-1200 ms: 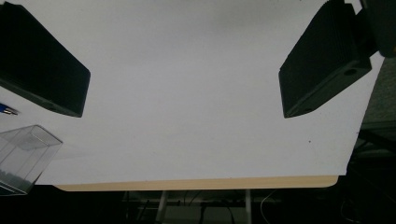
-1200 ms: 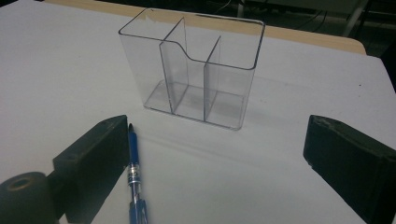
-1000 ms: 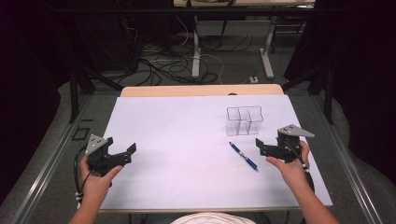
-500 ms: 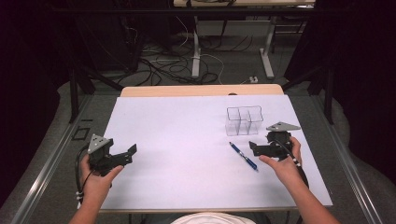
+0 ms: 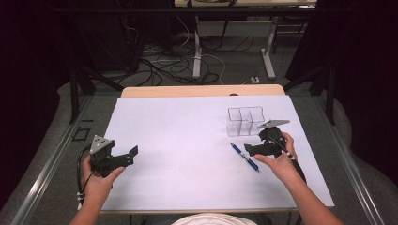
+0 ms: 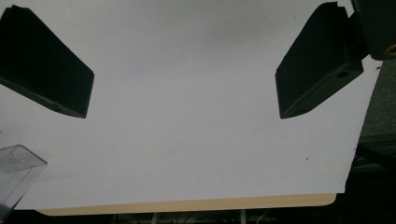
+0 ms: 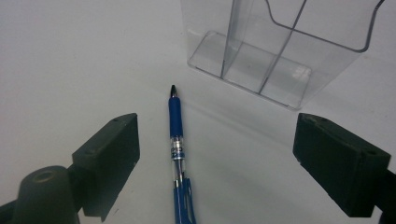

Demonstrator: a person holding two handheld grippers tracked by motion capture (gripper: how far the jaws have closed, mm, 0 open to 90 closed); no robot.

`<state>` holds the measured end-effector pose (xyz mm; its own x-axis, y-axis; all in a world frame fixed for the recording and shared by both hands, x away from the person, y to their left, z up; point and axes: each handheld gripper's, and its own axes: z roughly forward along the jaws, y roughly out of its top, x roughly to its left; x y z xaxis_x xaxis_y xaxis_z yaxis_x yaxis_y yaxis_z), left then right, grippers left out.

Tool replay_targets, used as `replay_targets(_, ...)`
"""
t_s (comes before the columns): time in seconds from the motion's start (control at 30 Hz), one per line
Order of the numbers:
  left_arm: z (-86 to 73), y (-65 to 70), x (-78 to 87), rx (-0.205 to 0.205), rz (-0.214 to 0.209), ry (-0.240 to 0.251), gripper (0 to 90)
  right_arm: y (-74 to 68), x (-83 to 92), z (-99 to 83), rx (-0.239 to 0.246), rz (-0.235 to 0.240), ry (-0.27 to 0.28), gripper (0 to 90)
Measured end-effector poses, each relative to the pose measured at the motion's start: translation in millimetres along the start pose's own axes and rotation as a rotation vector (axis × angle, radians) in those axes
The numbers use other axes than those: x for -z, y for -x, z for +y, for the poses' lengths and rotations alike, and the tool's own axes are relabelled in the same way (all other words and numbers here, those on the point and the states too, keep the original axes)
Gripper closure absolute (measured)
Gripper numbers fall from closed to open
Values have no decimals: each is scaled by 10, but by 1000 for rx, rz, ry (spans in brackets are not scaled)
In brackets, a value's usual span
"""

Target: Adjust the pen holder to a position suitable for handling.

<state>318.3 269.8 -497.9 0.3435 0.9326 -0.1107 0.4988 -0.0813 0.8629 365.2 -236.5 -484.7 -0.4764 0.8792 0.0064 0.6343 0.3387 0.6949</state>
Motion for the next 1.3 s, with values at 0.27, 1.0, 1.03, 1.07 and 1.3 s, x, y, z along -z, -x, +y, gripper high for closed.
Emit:
replay_targets(0.27,-1,-13,0,0,0,-4,41,-24,-78,77,19,25,-76,151)
replay_targets(1.0,-5,-23,5,1,1,-8,49,-101,-308,237,62,19,-157,296)
replay_targets(1.03,-6,-22,6,4,4,-6,50,-100,-338,234,64,16,-167,307)
replay_targets(1.07,-7,-22,7,7,4,-6,50,-100,-338,234,64,16,-167,307)
replay_targets(1.3,-9,-21,4,4,3,-11,57,-98,-436,213,78,40,-209,351)
